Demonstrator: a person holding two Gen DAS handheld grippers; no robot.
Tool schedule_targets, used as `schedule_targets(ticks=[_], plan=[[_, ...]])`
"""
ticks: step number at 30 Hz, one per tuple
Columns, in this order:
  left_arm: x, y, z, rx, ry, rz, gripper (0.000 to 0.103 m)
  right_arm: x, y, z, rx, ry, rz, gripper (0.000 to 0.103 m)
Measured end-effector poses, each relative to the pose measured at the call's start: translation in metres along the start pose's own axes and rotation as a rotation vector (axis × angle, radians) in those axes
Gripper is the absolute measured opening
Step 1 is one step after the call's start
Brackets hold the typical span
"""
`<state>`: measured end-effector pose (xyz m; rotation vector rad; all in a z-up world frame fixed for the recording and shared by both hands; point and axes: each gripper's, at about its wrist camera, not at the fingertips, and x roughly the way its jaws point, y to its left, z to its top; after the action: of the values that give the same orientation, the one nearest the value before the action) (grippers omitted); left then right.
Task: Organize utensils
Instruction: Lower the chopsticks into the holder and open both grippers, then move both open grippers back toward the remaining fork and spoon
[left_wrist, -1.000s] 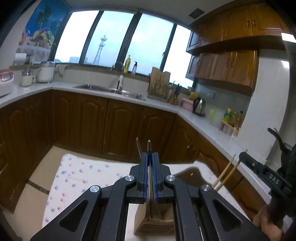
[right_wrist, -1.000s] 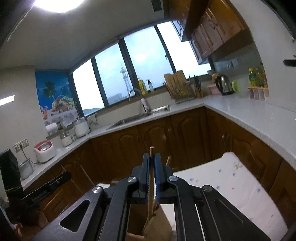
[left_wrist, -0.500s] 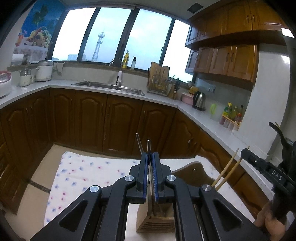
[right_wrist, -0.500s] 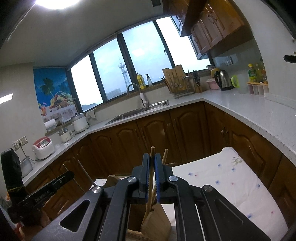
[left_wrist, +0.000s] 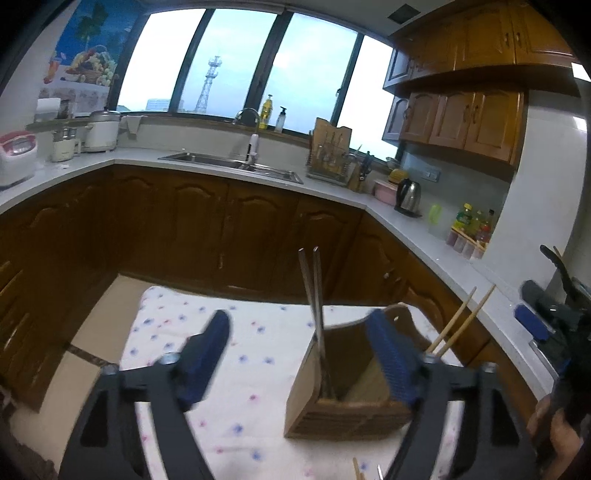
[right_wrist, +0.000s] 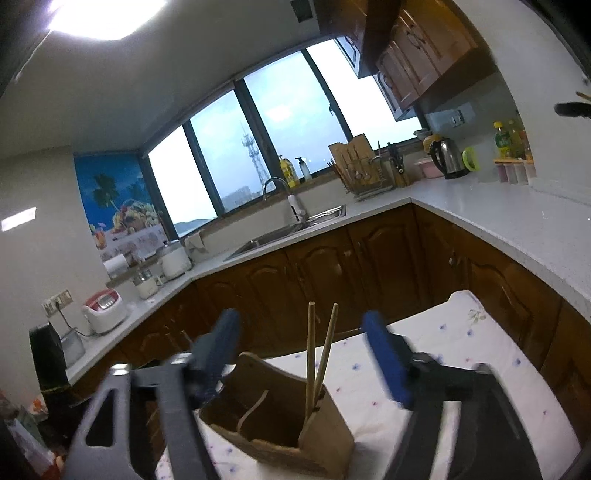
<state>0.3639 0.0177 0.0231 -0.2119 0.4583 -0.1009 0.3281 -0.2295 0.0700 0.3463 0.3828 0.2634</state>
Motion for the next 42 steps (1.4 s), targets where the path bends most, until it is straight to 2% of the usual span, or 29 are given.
schedule_targets(ticks=[2,12,21,28,33,42], plan=[[-0.011,0.001,-0.007,0.002,0.003,0.004,0.084,-0.012,-0.001,-0.004,0.008,-0.007,0.008,0.093],[-0.070,0.003,-0.041,0.027,0.073,0.019,0.087,-0.057,-0.009,-0.031,0.057,0.029,-0.007,0.094],[-0.117,0.013,-0.056,0.011,0.124,0.031,0.087,-0.094,-0.014,-0.050,0.076,0.054,-0.027,0.094],[-0.150,0.017,-0.068,0.023,0.139,0.048,0.087,-0.117,-0.006,-0.071,0.011,0.082,-0.061,0.099],[-0.163,0.019,-0.077,0.026,0.158,0.057,0.087,-0.131,0.000,-0.088,-0.038,0.104,-0.083,0.100],[-0.169,0.010,-0.088,0.062,0.212,0.051,0.087,-0.142,-0.008,-0.107,-0.021,0.143,-0.096,0.100]])
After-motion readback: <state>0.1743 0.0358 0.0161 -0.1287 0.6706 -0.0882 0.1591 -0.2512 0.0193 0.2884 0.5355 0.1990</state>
